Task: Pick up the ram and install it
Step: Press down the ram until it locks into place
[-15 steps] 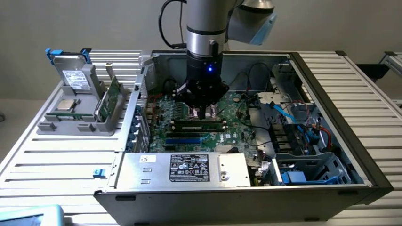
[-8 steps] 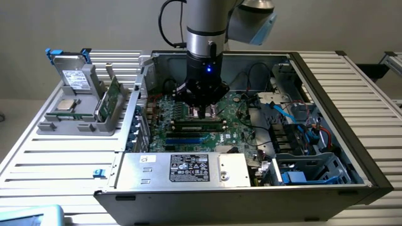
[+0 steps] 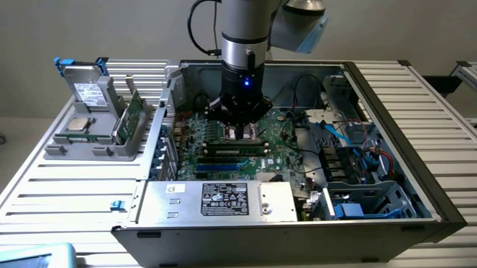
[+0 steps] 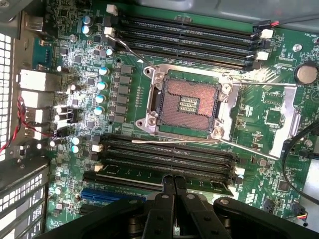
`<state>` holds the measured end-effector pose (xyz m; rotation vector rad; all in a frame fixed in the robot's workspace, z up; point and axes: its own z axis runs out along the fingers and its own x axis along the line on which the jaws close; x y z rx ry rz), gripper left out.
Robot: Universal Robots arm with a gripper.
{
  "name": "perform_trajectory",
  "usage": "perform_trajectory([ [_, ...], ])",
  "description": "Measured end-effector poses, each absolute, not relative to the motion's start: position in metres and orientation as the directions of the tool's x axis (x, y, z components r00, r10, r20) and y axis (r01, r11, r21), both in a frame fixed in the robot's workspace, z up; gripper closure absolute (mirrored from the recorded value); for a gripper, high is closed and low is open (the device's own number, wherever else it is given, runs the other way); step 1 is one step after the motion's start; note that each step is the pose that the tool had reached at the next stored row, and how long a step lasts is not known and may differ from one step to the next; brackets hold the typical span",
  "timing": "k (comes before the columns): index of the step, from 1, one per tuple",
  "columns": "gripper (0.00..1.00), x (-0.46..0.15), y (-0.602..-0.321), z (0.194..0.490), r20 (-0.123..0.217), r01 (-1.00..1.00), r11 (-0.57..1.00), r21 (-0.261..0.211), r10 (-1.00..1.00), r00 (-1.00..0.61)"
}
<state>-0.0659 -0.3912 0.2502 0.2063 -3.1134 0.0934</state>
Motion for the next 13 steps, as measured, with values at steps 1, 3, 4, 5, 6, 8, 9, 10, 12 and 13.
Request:
perform_trajectory([
  [1,0.89,-0.0659,-0.3918,0.2502,0.024,-0.13,0.99,-0.058,-0.129,-0.991],
  [3,0.89,-0.0658,-0.3928,0.2502,0.024,-0.126,0.99,-0.058,-0.125,-0.992],
  [4,0.89,-0.0657,-0.3929,0.2502,0.024,-0.123,0.991,-0.058,-0.122,-0.992],
  [5,0.89,-0.0657,-0.393,0.2502,0.024,-0.121,0.991,-0.059,-0.12,-0.993],
  [6,0.89,-0.0656,-0.3931,0.2502,0.023,-0.119,0.991,-0.059,-0.118,-0.993],
  [8,0.89,-0.0655,-0.3933,0.2502,0.022,-0.115,0.992,-0.059,-0.114,-0.993],
  [9,0.89,-0.0655,-0.3934,0.2502,0.021,-0.114,0.992,-0.059,-0.112,-0.993],
  [10,0.89,-0.0655,-0.3935,0.2502,0.021,-0.114,0.992,-0.059,-0.112,-0.993],
  [12,0.89,-0.0655,-0.3935,0.2502,0.02,-0.113,0.992,-0.059,-0.112,-0.993],
  [13,0.89,-0.0655,-0.3935,0.2502,0.02,-0.113,0.992,-0.059,-0.112,-0.993],
])
